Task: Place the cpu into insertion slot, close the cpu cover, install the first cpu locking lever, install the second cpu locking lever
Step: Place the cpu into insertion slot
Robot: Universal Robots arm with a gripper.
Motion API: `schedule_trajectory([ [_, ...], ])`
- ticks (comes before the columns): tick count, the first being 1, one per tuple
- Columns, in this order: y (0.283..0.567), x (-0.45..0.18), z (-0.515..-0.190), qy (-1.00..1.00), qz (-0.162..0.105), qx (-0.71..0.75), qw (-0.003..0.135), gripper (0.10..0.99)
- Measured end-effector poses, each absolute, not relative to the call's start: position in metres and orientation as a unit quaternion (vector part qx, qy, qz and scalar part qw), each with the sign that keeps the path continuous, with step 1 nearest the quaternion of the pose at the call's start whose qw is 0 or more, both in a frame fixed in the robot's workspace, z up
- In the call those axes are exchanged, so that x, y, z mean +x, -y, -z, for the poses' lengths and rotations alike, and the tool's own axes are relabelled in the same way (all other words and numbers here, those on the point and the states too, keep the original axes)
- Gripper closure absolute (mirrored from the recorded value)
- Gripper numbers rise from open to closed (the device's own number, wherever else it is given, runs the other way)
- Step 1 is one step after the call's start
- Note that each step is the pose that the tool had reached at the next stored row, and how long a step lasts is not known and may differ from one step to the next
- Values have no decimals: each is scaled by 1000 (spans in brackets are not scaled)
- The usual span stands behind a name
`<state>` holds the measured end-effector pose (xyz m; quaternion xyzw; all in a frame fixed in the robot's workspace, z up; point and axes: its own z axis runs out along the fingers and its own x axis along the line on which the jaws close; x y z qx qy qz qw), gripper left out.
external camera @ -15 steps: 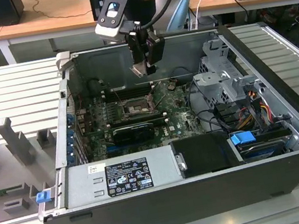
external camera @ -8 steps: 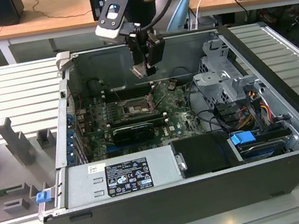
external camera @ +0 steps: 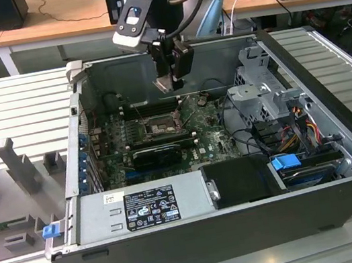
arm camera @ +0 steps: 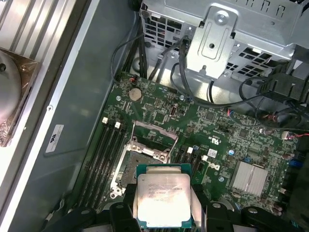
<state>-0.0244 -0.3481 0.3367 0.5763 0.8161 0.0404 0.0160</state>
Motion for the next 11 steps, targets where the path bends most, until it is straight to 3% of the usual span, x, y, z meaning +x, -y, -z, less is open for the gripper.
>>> schedule_trajectory([
  [11,348,-24,-329,-803,-39,594,16,557],
])
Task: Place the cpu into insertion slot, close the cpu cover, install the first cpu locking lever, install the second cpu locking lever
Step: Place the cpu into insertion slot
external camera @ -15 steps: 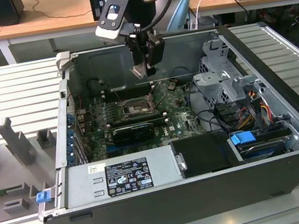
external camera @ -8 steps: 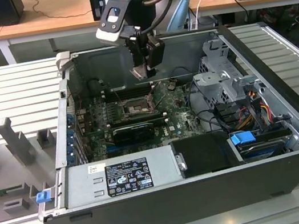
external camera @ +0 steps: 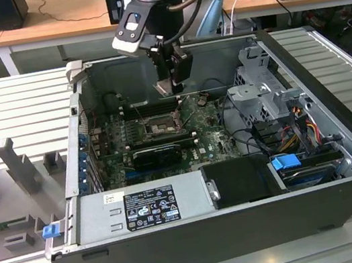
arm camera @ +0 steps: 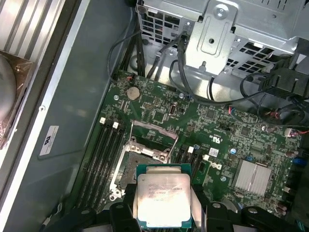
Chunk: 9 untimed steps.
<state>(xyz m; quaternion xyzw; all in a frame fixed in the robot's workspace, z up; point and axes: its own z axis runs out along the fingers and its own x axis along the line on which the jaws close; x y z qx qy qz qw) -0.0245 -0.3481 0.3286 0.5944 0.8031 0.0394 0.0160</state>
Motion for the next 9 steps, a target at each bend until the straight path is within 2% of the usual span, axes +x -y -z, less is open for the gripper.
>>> schedule_trajectory([
  [9,348,-27,-328,-790,-39,612,17,557],
])
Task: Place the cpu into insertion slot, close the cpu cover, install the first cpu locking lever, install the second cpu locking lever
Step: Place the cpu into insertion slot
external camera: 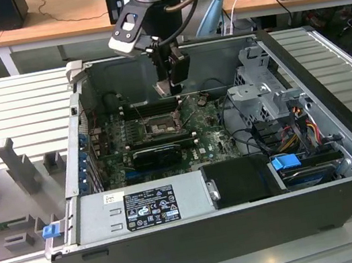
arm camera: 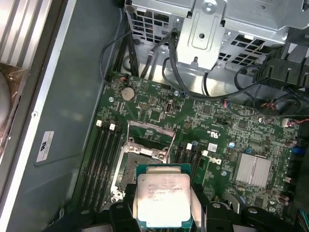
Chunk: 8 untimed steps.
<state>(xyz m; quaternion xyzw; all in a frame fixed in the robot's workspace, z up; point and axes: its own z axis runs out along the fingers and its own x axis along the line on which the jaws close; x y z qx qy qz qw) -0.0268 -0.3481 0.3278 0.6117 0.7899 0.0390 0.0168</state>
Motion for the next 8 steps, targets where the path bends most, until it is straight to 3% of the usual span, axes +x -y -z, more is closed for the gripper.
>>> schedule_trajectory([
  [8,348,-27,-326,-780,-39,624,17,557],
])
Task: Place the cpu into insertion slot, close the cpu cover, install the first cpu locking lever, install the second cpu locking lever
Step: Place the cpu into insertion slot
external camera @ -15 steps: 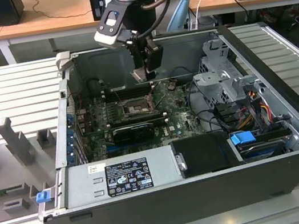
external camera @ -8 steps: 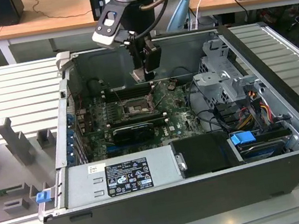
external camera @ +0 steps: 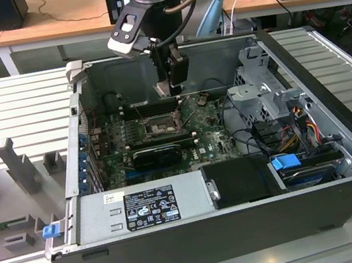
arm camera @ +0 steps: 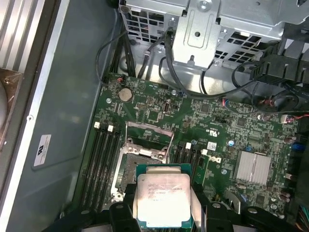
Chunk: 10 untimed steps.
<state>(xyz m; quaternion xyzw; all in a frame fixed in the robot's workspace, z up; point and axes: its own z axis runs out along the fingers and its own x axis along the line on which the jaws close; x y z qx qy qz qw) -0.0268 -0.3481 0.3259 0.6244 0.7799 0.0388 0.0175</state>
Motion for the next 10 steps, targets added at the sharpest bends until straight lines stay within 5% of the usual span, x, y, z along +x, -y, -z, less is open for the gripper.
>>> schedule_trajectory([
  [10,348,-27,-318,-763,-36,645,16,557],
])
